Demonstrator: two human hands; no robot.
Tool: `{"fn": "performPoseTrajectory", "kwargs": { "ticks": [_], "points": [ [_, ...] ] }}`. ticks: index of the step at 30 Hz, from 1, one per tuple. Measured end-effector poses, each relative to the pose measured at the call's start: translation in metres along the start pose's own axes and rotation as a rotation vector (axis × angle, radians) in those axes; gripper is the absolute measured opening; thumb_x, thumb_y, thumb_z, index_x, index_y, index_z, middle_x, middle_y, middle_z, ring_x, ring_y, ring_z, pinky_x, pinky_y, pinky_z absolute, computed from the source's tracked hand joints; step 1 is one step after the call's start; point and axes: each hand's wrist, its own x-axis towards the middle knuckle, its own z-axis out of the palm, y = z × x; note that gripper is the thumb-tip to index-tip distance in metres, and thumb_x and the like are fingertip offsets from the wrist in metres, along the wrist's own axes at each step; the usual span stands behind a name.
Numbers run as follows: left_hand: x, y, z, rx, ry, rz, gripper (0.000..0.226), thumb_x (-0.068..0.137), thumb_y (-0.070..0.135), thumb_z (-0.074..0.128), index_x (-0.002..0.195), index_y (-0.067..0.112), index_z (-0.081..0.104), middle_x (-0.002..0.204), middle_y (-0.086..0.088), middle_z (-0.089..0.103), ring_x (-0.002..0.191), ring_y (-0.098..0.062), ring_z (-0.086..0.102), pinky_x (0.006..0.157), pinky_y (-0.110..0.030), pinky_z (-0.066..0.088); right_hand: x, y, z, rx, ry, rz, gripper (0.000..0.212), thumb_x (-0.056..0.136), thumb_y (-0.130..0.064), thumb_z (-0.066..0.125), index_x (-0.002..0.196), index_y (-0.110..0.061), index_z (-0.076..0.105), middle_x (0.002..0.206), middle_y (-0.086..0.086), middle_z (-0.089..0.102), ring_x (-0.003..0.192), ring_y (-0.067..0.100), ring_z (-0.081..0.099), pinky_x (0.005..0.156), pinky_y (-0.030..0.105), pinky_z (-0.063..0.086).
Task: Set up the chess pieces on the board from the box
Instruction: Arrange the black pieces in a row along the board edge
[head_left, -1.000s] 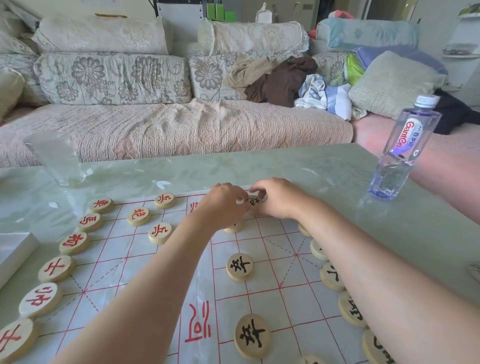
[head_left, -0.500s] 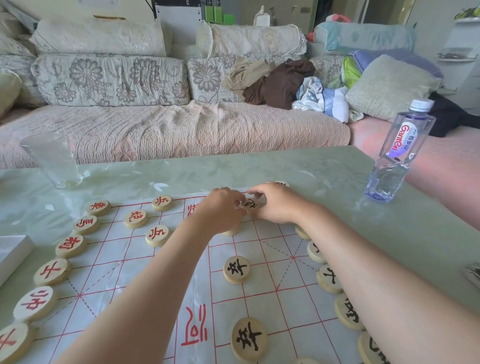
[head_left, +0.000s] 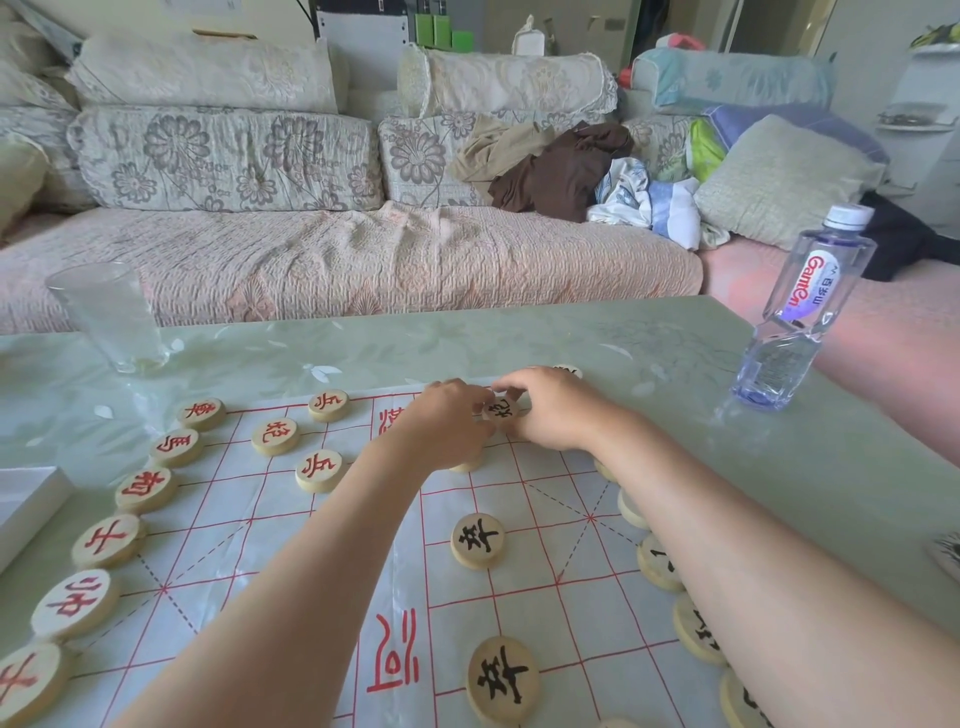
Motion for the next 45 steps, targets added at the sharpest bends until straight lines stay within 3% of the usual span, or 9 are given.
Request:
{"fn": "performPoseTrajectory", "kwargs": {
  "ticks": [8, 15, 20, 24, 27, 32, 36, 40, 45],
  "points": [
    [0.004, -0.024, -0.015, -0.081, 0.279, -0.118, 0.035, 0.09, 0.019, 0.052, 0.124, 0.023, 0.057, 0.112, 0.001, 0.058, 0.105, -0.02, 0.054, 0.084, -0.032, 0.045, 0.014, -0.006, -0.005, 0.023, 0.065, 0.046, 0.056, 0.083, -0.034, 0.066, 0.137, -0.033, 0.053, 0.129, -0.015, 0.057, 0.122, 0.01, 0.052, 0.102, 0.03, 0.041],
    [0.001, -0.051, -0.011, -0.009, 0.187, -0.179, 0.041, 0.09, 0.018, 0.048, 0.129, 0.024, 0.056, 0.126, 0.002, 0.058, 0.12, -0.022, 0.045, 0.098, -0.029, 0.034, 0.038, -0.028, 0.014, -0.075, 0.033, -0.016, 0.044, 0.092, -0.028, 0.058, 0.136, -0.028, 0.056, 0.135, -0.008, 0.058, 0.13, 0.021, 0.045, 0.107, 0.037, 0.038],
    [0.002, -0.054, -0.011, -0.007, 0.176, -0.168, 0.044, 0.09, 0.019, 0.047, 0.132, 0.028, 0.054, 0.133, 0.001, 0.055, 0.126, -0.023, 0.038, 0.099, -0.031, 0.035, 0.049, -0.033, 0.024, -0.101, 0.03, -0.006, 0.054, 0.087, -0.053, 0.065, 0.122, -0.012, 0.063, 0.115, 0.002, 0.067, 0.112, 0.027, 0.056, 0.098, 0.042, 0.044],
    [0.0, -0.053, -0.012, 0.001, 0.164, -0.135, 0.045, 0.09, 0.018, 0.046, 0.134, 0.029, 0.053, 0.134, 0.003, 0.055, 0.125, -0.024, 0.038, 0.099, -0.031, 0.034, 0.056, -0.034, 0.027, -0.172, 0.049, -0.009, 0.065, 0.076, -0.079, 0.059, 0.114, -0.028, 0.068, 0.112, -0.003, 0.066, 0.109, 0.024, 0.056, 0.097, 0.039, 0.043],
    [0.0, -0.053, -0.013, 0.01, 0.155, -0.125, 0.045, 0.091, 0.017, 0.046, 0.134, 0.028, 0.053, 0.134, 0.0, 0.054, 0.124, -0.025, 0.038, 0.098, -0.031, 0.034, 0.055, -0.035, 0.028, -0.16, 0.04, 0.0, 0.077, 0.072, -0.084, 0.058, 0.128, -0.031, 0.062, 0.121, -0.003, 0.063, 0.116, 0.023, 0.054, 0.102, 0.04, 0.041],
    [0.0, -0.052, -0.012, 0.048, 0.118, -0.105, 0.049, 0.091, 0.016, 0.046, 0.139, 0.029, 0.047, 0.137, 0.0, 0.051, 0.125, -0.025, 0.036, 0.097, -0.031, 0.034, 0.054, -0.034, 0.027, -0.2, 0.035, -0.008, 0.072, 0.074, -0.083, 0.056, 0.123, -0.032, 0.065, 0.12, -0.003, 0.064, 0.117, 0.024, 0.053, 0.101, 0.041, 0.04],
    [0.0, -0.05, -0.013, 0.07, 0.093, -0.116, 0.051, 0.092, 0.021, 0.048, 0.142, 0.03, 0.042, 0.138, 0.0, 0.049, 0.127, -0.024, 0.033, 0.098, -0.035, 0.036, 0.05, -0.035, 0.022, -0.165, 0.025, 0.018, 0.059, 0.077, -0.077, 0.06, 0.118, -0.035, 0.062, 0.124, -0.006, 0.064, 0.121, 0.022, 0.052, 0.102, 0.039, 0.039],
    [-0.006, -0.038, -0.017, 0.075, 0.156, -0.098, 0.054, 0.093, 0.025, 0.048, 0.145, 0.029, 0.034, 0.138, 0.0, 0.048, 0.128, -0.024, 0.035, 0.102, -0.039, 0.036, 0.042, -0.027, -0.002, -0.065, 0.081, 0.068, 0.052, 0.088, -0.051, 0.063, 0.135, -0.03, 0.057, 0.124, -0.009, 0.063, 0.122, 0.019, 0.052, 0.105, 0.036, 0.038],
    [-0.005, 0.005, -0.012, 0.044, 0.285, 0.019, 0.045, 0.093, 0.026, 0.049, 0.137, 0.032, 0.044, 0.127, 0.008, 0.055, 0.119, -0.02, 0.042, 0.102, -0.036, 0.035, 0.031, 0.017, -0.037, -0.006, 0.177, 0.141, 0.034, 0.094, -0.029, 0.056, 0.127, -0.03, 0.064, 0.121, -0.008, 0.066, 0.116, 0.02, 0.058, 0.101, 0.034, 0.043]
  ]
}}
